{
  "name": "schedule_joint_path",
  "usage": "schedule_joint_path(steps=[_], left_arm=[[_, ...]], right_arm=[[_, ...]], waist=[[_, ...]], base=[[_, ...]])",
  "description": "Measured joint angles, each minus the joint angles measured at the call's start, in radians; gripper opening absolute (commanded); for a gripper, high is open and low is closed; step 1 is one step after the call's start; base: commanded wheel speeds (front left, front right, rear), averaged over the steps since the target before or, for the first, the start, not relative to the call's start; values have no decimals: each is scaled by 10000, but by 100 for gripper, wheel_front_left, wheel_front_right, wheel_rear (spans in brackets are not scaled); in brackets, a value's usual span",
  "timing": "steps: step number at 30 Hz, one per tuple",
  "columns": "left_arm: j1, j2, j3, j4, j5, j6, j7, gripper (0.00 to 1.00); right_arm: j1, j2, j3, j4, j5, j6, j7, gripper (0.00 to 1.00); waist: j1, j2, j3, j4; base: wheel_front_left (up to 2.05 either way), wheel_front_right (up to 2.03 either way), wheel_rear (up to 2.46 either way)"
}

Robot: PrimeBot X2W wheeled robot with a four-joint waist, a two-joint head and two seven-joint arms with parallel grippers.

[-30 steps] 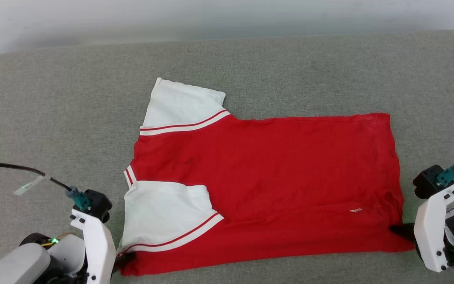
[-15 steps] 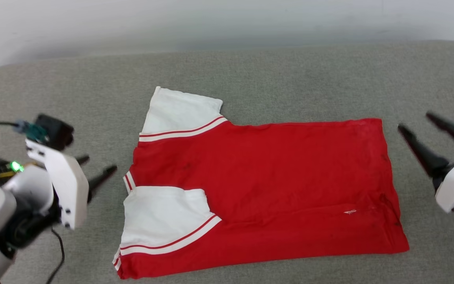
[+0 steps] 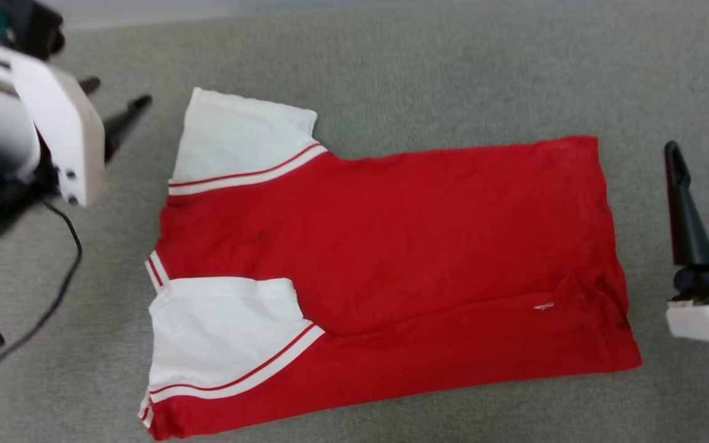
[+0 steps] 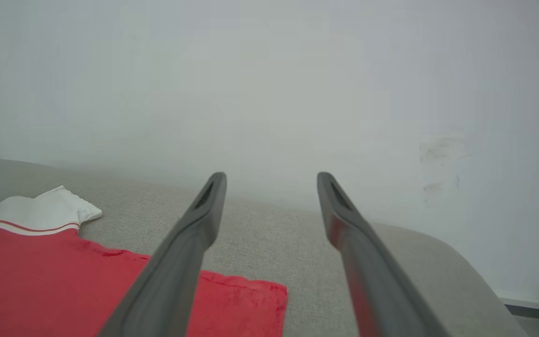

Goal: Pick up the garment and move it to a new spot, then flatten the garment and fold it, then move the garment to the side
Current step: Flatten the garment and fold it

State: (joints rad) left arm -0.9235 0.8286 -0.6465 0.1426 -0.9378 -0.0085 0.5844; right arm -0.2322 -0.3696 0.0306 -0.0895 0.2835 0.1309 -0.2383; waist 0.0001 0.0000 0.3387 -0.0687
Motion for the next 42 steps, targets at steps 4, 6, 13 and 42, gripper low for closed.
schedule_joint_path(steps=[4, 6, 13, 42], left_arm=[[-1231, -182, -48, 472, -272, -100, 1300, 100], [-1723, -257, -136, 740, -403, -138, 2044, 100], [-3006, -424, -520, 1547, -527, -46, 3988, 100], [-2940, -717, -1200, 1941, -403, -938, 3622, 0]], right_arm=[[271, 453, -67, -368, -368, 0, -75, 100], [267, 546, -69, -468, -422, 0, -84, 100], [-105, 635, 194, -629, -640, 0, -148, 100], [-2803, -1852, 1057, -558, -228, 0, 2230, 100]], waist=[[0, 0, 685, -164], [0, 0, 1026, -265], [1, 0, 2102, -713], [0, 0, 1772, -709]], base=[[0, 0, 0], [0, 0, 0], [0, 0, 0], [0, 0, 0]])
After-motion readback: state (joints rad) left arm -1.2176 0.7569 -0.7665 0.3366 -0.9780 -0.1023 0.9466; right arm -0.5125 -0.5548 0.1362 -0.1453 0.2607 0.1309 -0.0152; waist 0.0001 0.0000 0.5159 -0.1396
